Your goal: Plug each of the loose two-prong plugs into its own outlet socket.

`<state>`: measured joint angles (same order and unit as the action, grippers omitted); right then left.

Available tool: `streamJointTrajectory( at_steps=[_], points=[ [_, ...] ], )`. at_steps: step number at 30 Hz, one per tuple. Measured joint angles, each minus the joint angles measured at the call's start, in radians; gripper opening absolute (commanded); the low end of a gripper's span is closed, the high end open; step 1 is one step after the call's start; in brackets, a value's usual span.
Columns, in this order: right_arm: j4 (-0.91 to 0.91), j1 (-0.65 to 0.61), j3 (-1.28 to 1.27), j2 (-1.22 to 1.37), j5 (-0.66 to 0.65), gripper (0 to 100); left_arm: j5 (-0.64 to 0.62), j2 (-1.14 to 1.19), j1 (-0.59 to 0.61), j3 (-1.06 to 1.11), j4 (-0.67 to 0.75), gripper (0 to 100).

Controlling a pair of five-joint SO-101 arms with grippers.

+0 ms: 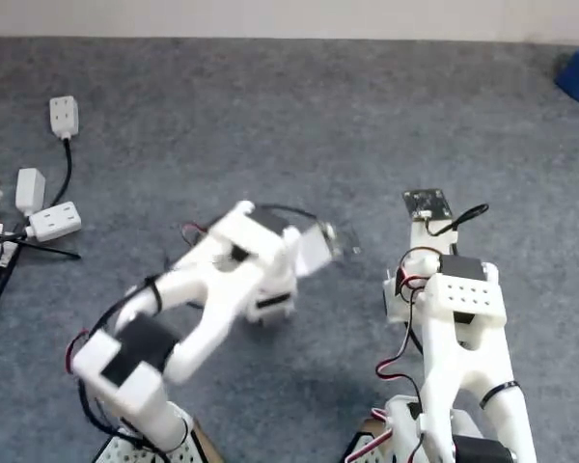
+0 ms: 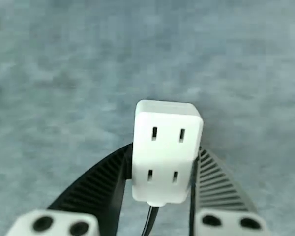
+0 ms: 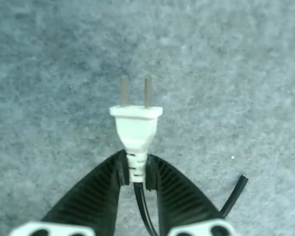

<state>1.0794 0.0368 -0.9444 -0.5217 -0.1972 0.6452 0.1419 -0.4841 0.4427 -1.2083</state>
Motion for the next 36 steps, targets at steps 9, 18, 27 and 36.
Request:
streamJointTrajectory(
  at_steps=[9,18,27,36],
  points=[
    [0.000,0.000,0.000,0.000,-0.014,0.7,0.000,-0.126,-0.063,0.149,0.051,23],
    [0.026,-0.003,0.000,0.000,-0.018,0.7,-0.009,-0.126,0.054,0.143,0.051,28],
    [0.081,-0.117,0.006,0.000,-0.018,0.7,-0.008,-0.126,0.098,0.051,0.021,28],
    [0.081,-0.140,0.006,0.000,-0.052,0.7,-0.003,-0.126,0.226,0.051,0.046,28]
  ],
)
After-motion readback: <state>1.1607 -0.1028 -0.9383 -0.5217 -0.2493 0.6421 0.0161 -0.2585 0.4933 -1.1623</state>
